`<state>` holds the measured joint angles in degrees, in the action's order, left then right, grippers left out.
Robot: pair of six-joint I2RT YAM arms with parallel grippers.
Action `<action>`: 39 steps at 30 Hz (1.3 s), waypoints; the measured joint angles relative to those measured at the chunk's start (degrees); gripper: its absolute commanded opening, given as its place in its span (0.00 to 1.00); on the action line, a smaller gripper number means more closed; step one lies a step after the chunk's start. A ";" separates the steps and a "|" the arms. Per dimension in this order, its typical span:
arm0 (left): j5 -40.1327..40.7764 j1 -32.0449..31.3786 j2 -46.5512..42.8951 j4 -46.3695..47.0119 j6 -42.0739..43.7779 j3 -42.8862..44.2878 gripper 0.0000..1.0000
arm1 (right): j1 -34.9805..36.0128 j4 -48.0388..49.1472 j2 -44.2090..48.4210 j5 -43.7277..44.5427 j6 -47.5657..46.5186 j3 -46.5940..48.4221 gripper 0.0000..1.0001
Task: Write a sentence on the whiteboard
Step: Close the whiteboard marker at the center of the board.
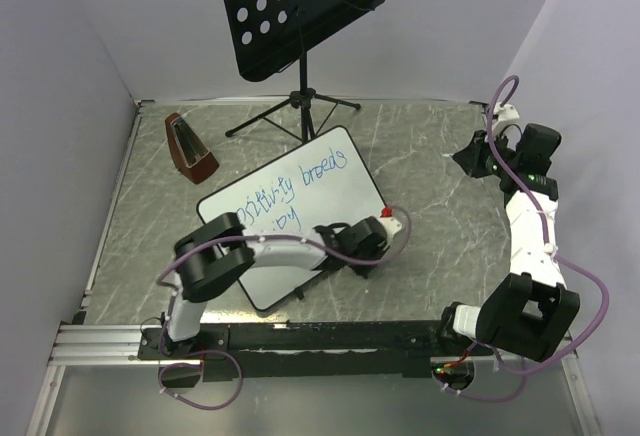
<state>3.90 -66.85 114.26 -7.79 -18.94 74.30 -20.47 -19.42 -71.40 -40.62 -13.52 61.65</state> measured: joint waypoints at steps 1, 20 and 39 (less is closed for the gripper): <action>-0.61 -0.20 -2.05 1.33 0.59 -2.78 0.01 | 0.00 -0.46 0.20 -0.63 -0.42 0.02 0.00; -13.20 6.49 -54.80 19.85 15.41 -41.20 0.01 | 23.04 -33.31 7.58 -25.66 -28.68 4.31 0.00; -16.00 6.67 -56.35 20.76 15.30 -43.12 0.01 | 39.43 -38.82 3.65 -29.40 -33.51 3.76 0.00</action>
<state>-12.10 -60.18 57.91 12.97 -3.64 31.18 18.96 -58.24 -67.75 -70.02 -47.03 65.41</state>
